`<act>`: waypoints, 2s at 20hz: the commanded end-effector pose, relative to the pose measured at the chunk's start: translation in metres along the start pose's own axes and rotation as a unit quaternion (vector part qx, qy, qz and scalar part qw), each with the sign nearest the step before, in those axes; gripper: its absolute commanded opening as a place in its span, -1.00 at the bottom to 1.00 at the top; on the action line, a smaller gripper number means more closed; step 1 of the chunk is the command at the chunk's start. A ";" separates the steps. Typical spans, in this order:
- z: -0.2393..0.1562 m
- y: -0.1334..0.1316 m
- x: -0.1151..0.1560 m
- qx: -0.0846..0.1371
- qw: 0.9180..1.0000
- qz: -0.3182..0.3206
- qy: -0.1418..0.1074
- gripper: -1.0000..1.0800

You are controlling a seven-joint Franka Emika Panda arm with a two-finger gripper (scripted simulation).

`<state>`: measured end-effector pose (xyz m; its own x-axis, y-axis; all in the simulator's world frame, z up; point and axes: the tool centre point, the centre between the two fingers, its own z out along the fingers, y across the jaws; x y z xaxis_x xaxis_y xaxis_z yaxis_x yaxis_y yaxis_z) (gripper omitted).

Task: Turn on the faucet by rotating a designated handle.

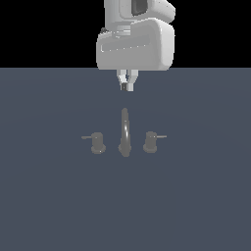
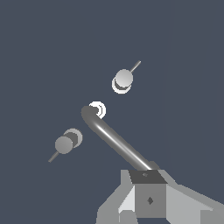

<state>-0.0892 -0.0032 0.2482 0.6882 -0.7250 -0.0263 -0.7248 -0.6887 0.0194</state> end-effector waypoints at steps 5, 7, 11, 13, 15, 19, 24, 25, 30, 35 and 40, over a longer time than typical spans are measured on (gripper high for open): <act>0.043 -0.012 0.037 0.004 0.996 0.086 0.002 -1.00; 0.057 -0.014 0.049 0.005 0.994 0.112 0.003 -1.00; 0.084 -0.017 0.074 0.006 0.986 0.166 0.004 -1.00; 0.098 -0.017 0.087 0.007 0.981 0.194 0.005 -1.00; 0.112 -0.016 0.100 0.008 0.975 0.222 0.006 -1.00; 0.136 -0.014 0.123 0.009 0.963 0.270 0.008 -1.00; 0.160 -0.009 0.146 0.011 0.948 0.318 0.009 -1.00; 0.164 -0.008 0.150 0.012 0.945 0.325 0.009 -1.00; 0.177 -0.004 0.163 0.013 0.936 0.352 0.009 -1.00; 0.180 -0.003 0.167 0.014 0.933 0.361 0.009 -1.00; 0.160 -0.021 0.163 0.030 0.937 0.348 0.015 -1.00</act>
<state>0.0357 -0.1029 0.0856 0.0523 -0.9986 -0.0006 -0.9979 -0.0523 -0.0372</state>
